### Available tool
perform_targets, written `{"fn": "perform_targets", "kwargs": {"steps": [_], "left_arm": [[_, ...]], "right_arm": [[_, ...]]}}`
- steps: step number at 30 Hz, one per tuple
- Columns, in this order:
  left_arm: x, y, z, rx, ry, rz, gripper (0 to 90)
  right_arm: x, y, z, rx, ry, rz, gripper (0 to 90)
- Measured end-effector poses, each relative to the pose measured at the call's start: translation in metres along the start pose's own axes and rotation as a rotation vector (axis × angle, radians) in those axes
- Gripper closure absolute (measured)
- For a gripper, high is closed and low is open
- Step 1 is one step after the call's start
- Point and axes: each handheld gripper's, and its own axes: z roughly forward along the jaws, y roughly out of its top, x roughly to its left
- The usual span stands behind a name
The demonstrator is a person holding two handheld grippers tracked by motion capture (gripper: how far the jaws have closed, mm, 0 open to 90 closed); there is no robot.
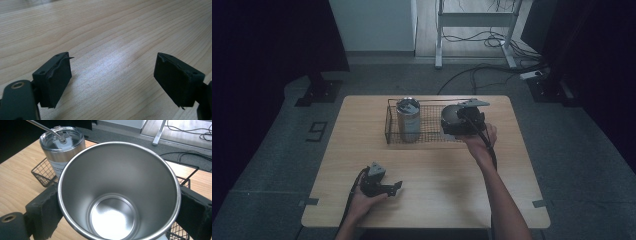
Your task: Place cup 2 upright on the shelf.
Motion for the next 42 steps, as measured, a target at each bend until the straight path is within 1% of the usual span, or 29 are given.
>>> {"fn": "perform_targets", "kwargs": {"steps": [6,11,12,18,24,31,38,42], "left_arm": [[0.001,0.000,0.000,0.001,0.002,-0.001,14.6],[0.001,0.000,0.000,0.002,0.003,-0.002,14.6],[0.001,0.000,0.000,0.002,0.005,-0.003,14.6],[0.002,0.000,0.000,0.003,0.008,-0.004,14.6],[0.002,0.000,0.000,0.002,0.009,-0.004,14.6],[0.004,0.000,-0.002,-0.004,0.011,-0.008,14.6],[0.004,0.000,-0.002,-0.004,0.030,-0.011,14.5],[0.004,-0.001,-0.001,-0.001,0.033,-0.015,14.5]], "right_arm": [[-0.005,0.004,0.009,0.009,-0.006,0.000,6.6],[-0.010,0.008,0.013,0.010,-0.007,0.006,6.6],[-0.013,0.008,0.015,0.009,-0.005,0.013,6.6],[-0.019,0.009,0.024,0.024,-0.011,0.028,6.6],[-0.019,0.013,0.031,0.037,-0.021,0.025,6.6],[-0.020,0.019,0.035,0.033,-0.025,0.029,6.6],[-0.021,0.026,0.044,0.046,-0.028,0.017,6.6],[-0.022,0.029,0.049,0.045,-0.030,0.017,6.6]]}}
